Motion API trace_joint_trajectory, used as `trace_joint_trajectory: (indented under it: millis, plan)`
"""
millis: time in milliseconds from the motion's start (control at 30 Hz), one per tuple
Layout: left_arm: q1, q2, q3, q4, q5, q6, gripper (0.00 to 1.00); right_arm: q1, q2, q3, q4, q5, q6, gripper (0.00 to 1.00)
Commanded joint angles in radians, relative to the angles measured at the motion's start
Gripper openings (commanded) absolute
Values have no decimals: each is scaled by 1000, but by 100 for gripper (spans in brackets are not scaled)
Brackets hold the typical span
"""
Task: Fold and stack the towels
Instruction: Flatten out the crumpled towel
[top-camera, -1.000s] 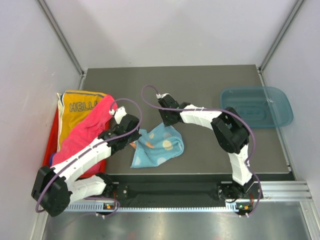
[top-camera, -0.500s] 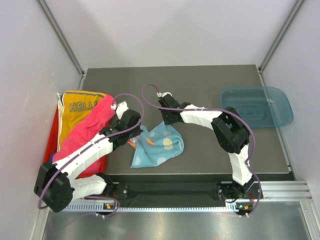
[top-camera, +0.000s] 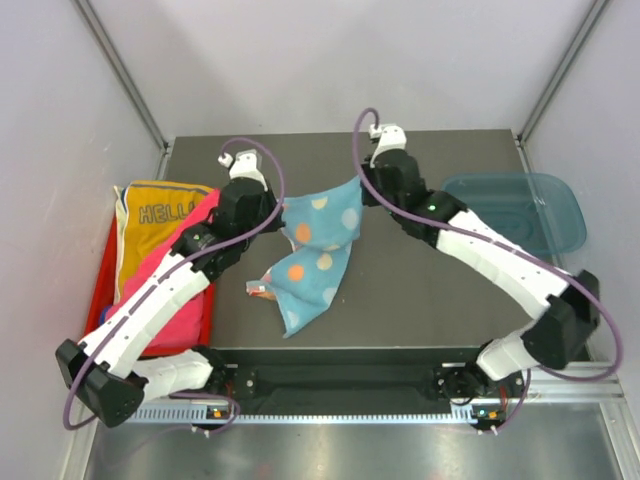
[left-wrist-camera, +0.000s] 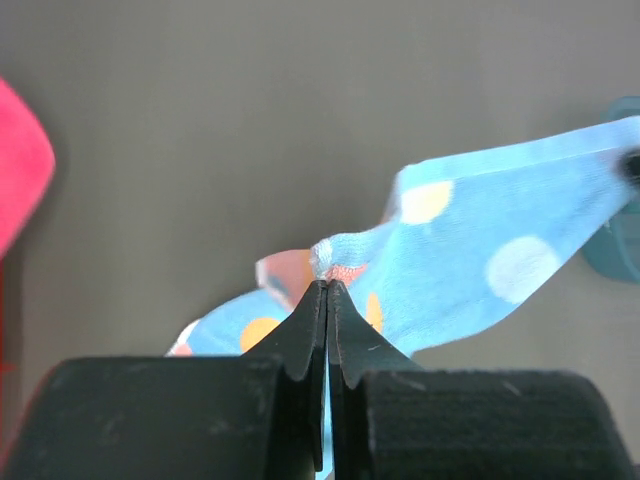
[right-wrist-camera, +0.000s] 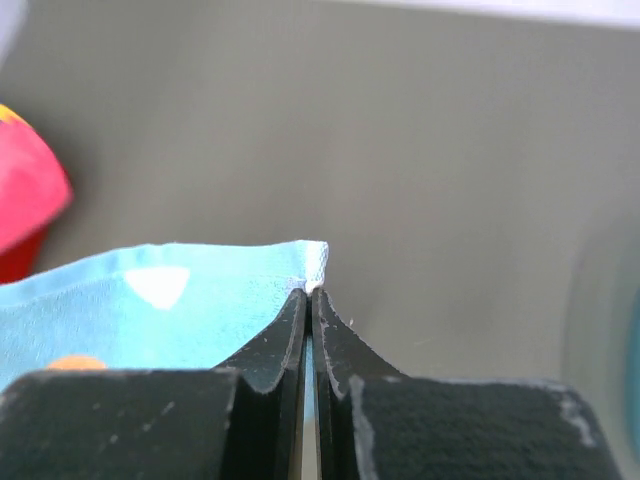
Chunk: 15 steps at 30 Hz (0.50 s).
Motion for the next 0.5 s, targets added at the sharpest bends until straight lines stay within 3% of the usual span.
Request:
trace_joint_trajectory:
  millis: [0,467]
  plan:
    - [3,-50,93,-38,41,126,0,-5,-121,-3,12,66,-35,0]
    - [2,-136,388,-116,239,289,0,13,-458,58,-25,36,-164,0]
